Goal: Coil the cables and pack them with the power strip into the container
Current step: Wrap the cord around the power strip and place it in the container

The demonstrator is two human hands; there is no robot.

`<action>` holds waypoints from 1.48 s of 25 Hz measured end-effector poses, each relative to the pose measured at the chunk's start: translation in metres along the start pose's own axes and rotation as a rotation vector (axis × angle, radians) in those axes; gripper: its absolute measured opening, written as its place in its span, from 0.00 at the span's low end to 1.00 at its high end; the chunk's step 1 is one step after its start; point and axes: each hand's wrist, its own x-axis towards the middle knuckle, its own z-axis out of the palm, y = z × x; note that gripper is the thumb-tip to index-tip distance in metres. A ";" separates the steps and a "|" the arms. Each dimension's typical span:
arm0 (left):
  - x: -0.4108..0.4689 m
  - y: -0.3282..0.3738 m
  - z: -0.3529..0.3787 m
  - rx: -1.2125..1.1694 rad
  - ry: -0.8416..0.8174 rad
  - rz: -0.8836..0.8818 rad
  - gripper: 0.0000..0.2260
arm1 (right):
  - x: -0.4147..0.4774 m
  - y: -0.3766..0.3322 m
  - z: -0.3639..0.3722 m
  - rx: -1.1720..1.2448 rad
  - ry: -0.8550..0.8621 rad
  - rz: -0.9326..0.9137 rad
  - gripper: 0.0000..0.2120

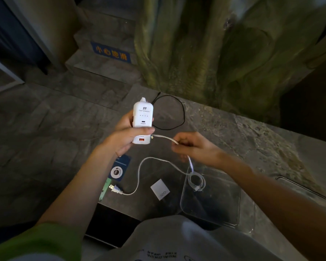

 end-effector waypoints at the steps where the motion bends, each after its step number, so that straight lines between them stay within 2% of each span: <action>1: -0.001 0.004 -0.002 0.078 0.027 -0.011 0.27 | 0.000 -0.002 -0.001 -0.080 0.010 -0.040 0.02; 4: -0.007 0.017 -0.002 0.388 -0.007 -0.018 0.27 | 0.003 -0.017 -0.006 -0.321 0.073 -0.186 0.02; 8: -0.013 0.023 -0.001 0.702 -0.315 -0.060 0.27 | 0.019 -0.047 -0.021 -0.600 0.014 -0.388 0.09; 13: -0.021 0.038 0.002 0.868 -0.611 -0.133 0.22 | 0.037 -0.085 -0.030 -0.626 -0.022 -0.471 0.05; 16: -0.034 0.047 -0.002 0.733 -0.754 -0.099 0.25 | 0.049 -0.095 -0.030 -0.388 -0.034 -0.409 0.07; 18: -0.039 0.048 -0.011 0.572 -0.824 -0.055 0.33 | 0.058 -0.092 -0.025 -0.186 -0.058 -0.346 0.08; 20: -0.039 0.045 -0.019 0.385 -0.858 -0.050 0.41 | 0.065 -0.083 -0.013 -0.013 -0.091 -0.370 0.05; 21: -0.038 0.043 -0.021 0.252 -0.905 -0.038 0.42 | 0.067 -0.078 -0.006 0.105 -0.114 -0.390 0.01; 23: -0.036 0.036 -0.020 -0.029 -1.018 0.023 0.42 | 0.065 -0.066 0.005 0.451 -0.205 -0.370 0.05; 24: -0.035 0.033 -0.019 -0.142 -1.039 0.058 0.44 | 0.063 -0.060 0.013 0.617 -0.239 -0.285 0.06; 25: -0.034 0.033 -0.018 -0.250 -1.031 0.080 0.46 | 0.062 -0.053 0.021 0.651 -0.208 -0.172 0.08; 27: -0.034 0.036 -0.020 -0.450 -0.945 0.103 0.48 | 0.056 -0.039 0.038 0.461 -0.053 -0.017 0.12; 29: -0.030 0.038 -0.029 -0.494 -0.761 0.157 0.50 | 0.050 -0.028 0.048 0.337 -0.044 0.032 0.13; 31: -0.026 0.036 -0.038 -0.430 -0.524 0.177 0.51 | 0.041 -0.023 0.049 0.208 -0.102 0.062 0.11; 34: -0.021 0.031 -0.043 -0.220 -0.224 0.101 0.50 | 0.032 -0.030 0.041 -0.032 -0.143 0.051 0.06; 35: -0.020 0.030 -0.043 -0.091 -0.163 0.059 0.49 | 0.031 -0.036 0.036 -0.127 -0.147 0.030 0.05; 37: -0.019 0.029 -0.040 0.202 -0.149 -0.008 0.46 | 0.033 -0.048 0.023 -0.289 -0.127 -0.021 0.04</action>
